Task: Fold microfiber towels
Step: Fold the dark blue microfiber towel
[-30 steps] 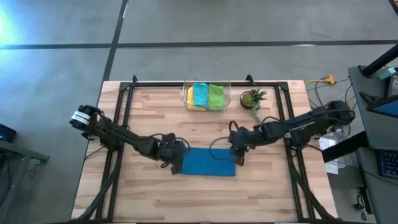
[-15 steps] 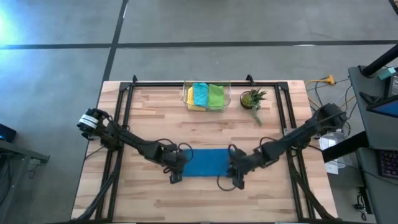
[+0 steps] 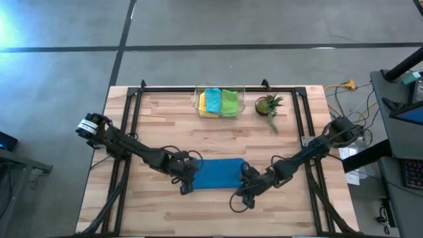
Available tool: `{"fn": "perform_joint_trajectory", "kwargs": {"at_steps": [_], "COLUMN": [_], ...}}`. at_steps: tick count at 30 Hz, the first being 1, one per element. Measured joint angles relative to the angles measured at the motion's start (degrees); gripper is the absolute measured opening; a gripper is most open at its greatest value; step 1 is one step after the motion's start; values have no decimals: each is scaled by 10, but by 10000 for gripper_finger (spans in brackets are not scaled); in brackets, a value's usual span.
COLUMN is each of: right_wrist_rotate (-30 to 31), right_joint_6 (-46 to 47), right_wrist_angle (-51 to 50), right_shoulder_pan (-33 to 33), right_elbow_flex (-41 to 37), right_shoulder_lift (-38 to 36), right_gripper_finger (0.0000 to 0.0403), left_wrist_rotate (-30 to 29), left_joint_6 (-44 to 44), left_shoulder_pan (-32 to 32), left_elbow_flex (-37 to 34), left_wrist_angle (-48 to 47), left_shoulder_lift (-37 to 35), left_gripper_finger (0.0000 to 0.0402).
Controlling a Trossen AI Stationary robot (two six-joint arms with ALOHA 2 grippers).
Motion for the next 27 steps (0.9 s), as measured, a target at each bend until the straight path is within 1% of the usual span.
{"fn": "perform_joint_trajectory", "kwargs": {"at_steps": [4, 7, 10, 11, 14, 16, 22, 27], "right_wrist_rotate": [-2, -6, -6, -3, 3, 6, 6, 11], "right_joint_6": [24, 48, 64, 68, 77, 77, 54, 36], "right_wrist_angle": [0, -2, -28, -40, -83, -100, -114, -119], "right_shoulder_pan": [-1, -1, -1, -1, -5, -10, -34, -54], "right_elbow_flex": [14, 23, 31, 35, 46, 47, 45, 45], "right_shoulder_lift": [28, 48, 60, 64, 66, 66, 65, 65], "right_gripper_finger": [91, 91, 91, 90, 87, 80, 45, 38], "left_wrist_rotate": [-5, -6, -8, -8, -7, 6, 48, 60], "left_joint_6": [-1, -1, -2, -3, -16, -29, -77, -113], "left_shoulder_pan": [12, 25, 34, 36, 36, 36, 21, -7], "left_elbow_flex": [0, -6, -9, -11, -10, -11, -10, -8], "left_wrist_angle": [4, -4, 3, -9, -5, -12, 7, 43], "left_shoulder_lift": [4, 12, 20, 20, 25, 25, 34, 52], "left_gripper_finger": [75, 43, 9, 5, 8, 8, 1, 0]}}
